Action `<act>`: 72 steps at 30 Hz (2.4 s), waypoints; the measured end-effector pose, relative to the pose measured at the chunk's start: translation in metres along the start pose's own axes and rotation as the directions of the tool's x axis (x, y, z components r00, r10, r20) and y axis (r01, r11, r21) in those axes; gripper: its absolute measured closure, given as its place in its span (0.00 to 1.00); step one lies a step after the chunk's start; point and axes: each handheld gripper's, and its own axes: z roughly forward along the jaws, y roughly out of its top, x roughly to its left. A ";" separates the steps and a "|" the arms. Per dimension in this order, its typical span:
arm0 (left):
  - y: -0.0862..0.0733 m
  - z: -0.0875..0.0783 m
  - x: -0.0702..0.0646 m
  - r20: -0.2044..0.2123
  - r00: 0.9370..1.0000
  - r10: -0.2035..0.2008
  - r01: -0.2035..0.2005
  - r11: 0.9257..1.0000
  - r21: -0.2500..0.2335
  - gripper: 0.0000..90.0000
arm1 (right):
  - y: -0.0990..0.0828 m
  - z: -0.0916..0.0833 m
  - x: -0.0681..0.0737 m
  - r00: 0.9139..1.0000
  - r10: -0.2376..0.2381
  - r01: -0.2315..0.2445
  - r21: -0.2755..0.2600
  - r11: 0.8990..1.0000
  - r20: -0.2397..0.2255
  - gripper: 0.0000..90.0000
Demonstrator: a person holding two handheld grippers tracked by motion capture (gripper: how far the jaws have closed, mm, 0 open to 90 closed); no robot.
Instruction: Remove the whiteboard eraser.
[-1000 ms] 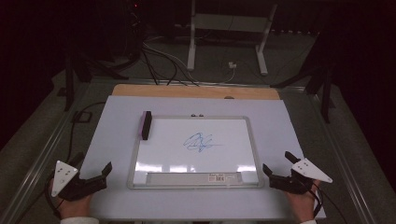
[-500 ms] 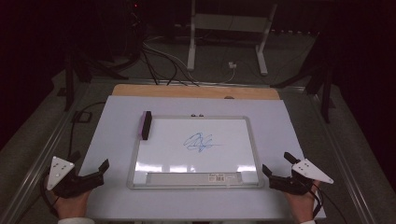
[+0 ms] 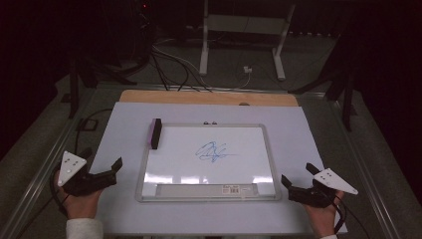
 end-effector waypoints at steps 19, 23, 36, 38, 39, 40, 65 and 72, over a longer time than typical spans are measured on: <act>0.025 0.048 0.000 0.008 1.000 0.018 -0.018 0.999 0.026 0.01 | -0.004 0.002 -0.003 1.000 0.013 -0.013 -0.011 1.000 0.010 0.00; 0.025 0.059 0.000 0.010 1.000 0.010 -0.010 0.999 0.036 0.01 | -0.003 0.002 -0.004 1.000 0.007 -0.007 -0.026 1.000 0.011 0.00; 0.026 0.090 -0.006 0.015 1.000 0.002 -0.003 0.997 0.081 0.01 | -0.005 0.001 -0.007 1.000 0.005 -0.005 -0.053 0.999 0.006 0.00; 0.025 0.093 -0.005 0.013 1.000 -0.006 0.005 0.996 0.092 0.01 | -0.005 0.001 -0.006 1.000 0.003 -0.003 -0.055 0.998 0.008 0.00; 0.025 0.095 -0.005 0.013 1.000 -0.009 0.008 0.995 0.097 0.01 | -0.005 0.001 -0.006 1.000 0.003 -0.002 -0.057 0.998 0.008 0.00; 0.024 0.097 -0.005 0.012 1.000 -0.011 0.009 0.995 0.104 0.01 | -0.005 0.001 -0.006 1.000 0.002 -0.002 -0.058 0.998 0.008 0.00; 0.017 0.143 -0.006 0.021 0.996 -0.088 0.081 0.971 0.224 0.02 | -0.005 0.002 -0.006 1.000 0.004 -0.004 -0.056 0.998 0.004 0.00; 0.010 0.156 -0.006 0.015 0.994 -0.111 0.102 0.955 0.279 0.02 | -0.005 0.002 -0.007 1.000 0.008 -0.007 -0.056 0.998 0.004 0.00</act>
